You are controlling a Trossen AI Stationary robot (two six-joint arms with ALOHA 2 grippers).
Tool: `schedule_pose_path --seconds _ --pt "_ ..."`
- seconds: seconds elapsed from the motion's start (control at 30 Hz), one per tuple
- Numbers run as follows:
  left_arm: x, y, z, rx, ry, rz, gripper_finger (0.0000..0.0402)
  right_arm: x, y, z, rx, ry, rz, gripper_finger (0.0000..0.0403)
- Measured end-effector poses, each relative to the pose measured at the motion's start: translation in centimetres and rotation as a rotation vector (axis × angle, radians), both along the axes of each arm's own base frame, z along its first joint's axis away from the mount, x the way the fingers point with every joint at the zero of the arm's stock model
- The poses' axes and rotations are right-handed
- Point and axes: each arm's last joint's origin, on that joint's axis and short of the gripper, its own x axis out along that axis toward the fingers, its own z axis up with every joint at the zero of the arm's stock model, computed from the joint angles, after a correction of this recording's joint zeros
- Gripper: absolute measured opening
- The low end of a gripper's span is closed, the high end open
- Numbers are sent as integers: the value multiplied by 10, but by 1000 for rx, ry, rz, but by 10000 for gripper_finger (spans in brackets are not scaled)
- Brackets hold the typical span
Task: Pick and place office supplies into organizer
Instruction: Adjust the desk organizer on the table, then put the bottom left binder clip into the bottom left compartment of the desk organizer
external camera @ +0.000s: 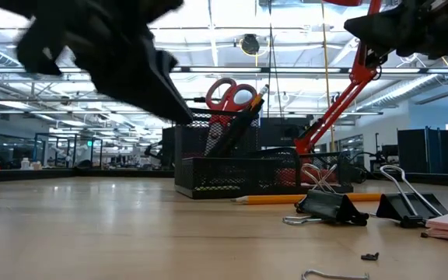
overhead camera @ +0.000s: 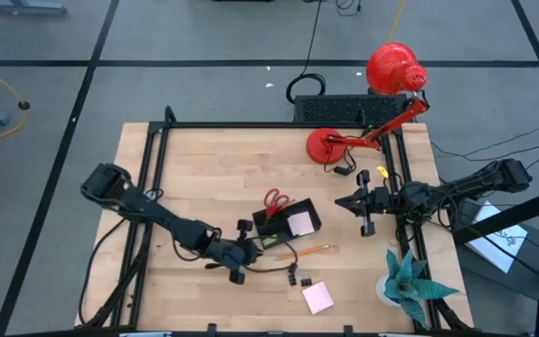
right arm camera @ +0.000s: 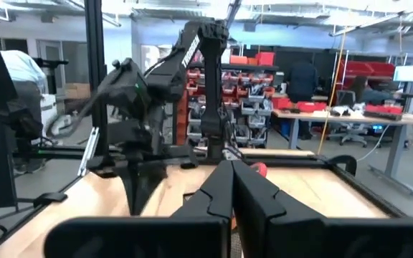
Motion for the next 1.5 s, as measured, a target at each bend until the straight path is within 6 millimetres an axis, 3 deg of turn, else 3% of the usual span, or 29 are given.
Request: schedule_pose_path --seconds 0.33,0.73,0.93,1.03,1.3,1.4,1.5 --pt "19 0 -47 18 7 46 30 0 0 -1 12 8 2 0" --pt "15 20 -52 159 87 192 31 0 0 -1 12 8 2 0" --pt "14 25 -50 193 116 150 31 0 0 -2 20 16 3 0" --pt "6 13 -27 208 94 10 31 0 0 -2 22 17 4 0" --pt "-48 -23 78 175 -161 -223 31 1 0 -2 28 23 4 0" --pt "-63 -27 106 -61 -262 -188 31 1 0 -2 37 20 5 0" --pt "-68 -29 128 -346 -315 -284 31 1 0 -2 42 19 6 0"
